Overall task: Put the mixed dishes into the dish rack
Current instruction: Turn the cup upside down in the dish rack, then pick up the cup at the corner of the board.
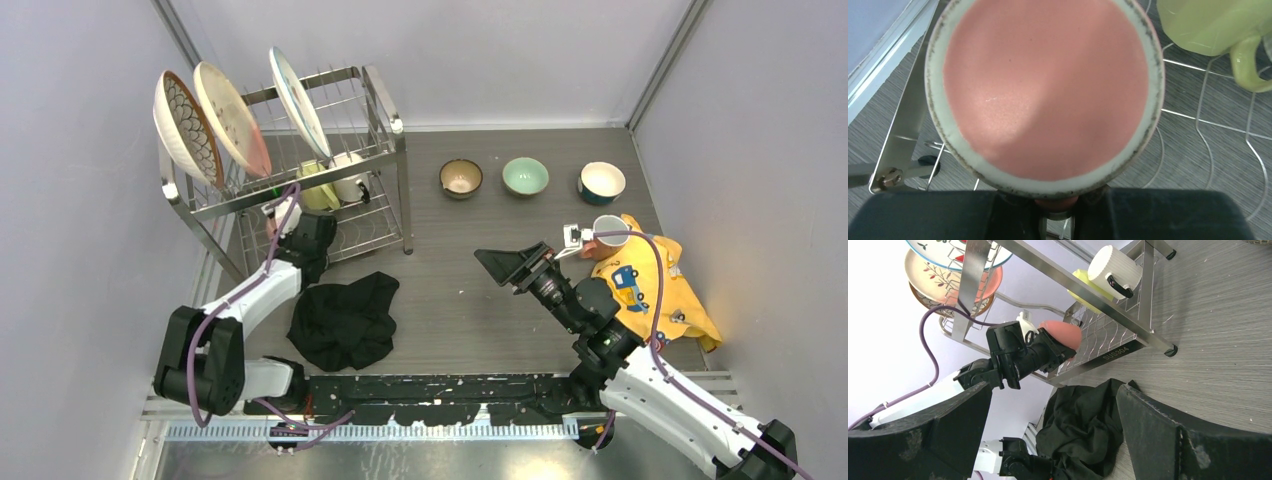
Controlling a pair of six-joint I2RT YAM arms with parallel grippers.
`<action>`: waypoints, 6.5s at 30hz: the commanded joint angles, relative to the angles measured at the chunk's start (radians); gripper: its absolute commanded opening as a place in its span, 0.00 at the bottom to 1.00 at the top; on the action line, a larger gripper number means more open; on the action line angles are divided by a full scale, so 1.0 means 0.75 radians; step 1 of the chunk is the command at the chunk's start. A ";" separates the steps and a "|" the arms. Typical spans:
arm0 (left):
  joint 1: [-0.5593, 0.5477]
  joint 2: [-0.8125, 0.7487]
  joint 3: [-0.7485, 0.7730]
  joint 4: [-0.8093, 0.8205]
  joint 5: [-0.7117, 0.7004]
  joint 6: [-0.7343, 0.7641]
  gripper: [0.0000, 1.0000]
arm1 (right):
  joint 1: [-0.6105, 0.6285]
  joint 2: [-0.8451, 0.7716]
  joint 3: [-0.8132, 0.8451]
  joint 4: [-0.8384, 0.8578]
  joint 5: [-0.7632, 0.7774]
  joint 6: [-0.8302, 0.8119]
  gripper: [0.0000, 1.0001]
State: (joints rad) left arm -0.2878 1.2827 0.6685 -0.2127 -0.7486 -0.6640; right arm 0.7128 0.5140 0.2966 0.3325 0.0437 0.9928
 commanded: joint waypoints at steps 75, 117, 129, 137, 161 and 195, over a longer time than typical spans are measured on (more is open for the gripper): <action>0.378 0.417 0.336 0.208 0.615 0.274 0.27 | -0.001 -0.456 0.102 -0.499 0.222 -0.259 0.99; 0.378 0.058 0.106 0.052 0.818 0.101 0.52 | -0.003 -0.566 0.116 -0.595 0.235 -0.243 1.00; 0.378 -0.074 0.073 0.074 1.051 -0.098 0.46 | -0.002 -0.566 0.110 -0.591 0.241 -0.248 1.00; 0.378 -0.172 0.013 0.048 1.197 -0.235 0.45 | -0.002 -0.600 0.120 -0.643 0.258 -0.263 1.00; 0.378 -0.598 -0.039 -0.449 1.562 -0.558 0.44 | -0.002 -0.630 0.138 -0.717 0.320 -0.289 1.00; -0.028 -0.848 -0.106 -0.348 1.625 0.023 1.00 | -0.543 0.814 1.011 -1.256 0.767 -0.690 1.00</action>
State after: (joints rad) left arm -0.3038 0.6697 0.5854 -0.5320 0.4267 -0.7223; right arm 0.4324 1.0344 0.9901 -0.6147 0.7422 0.5053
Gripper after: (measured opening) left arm 0.994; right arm 0.995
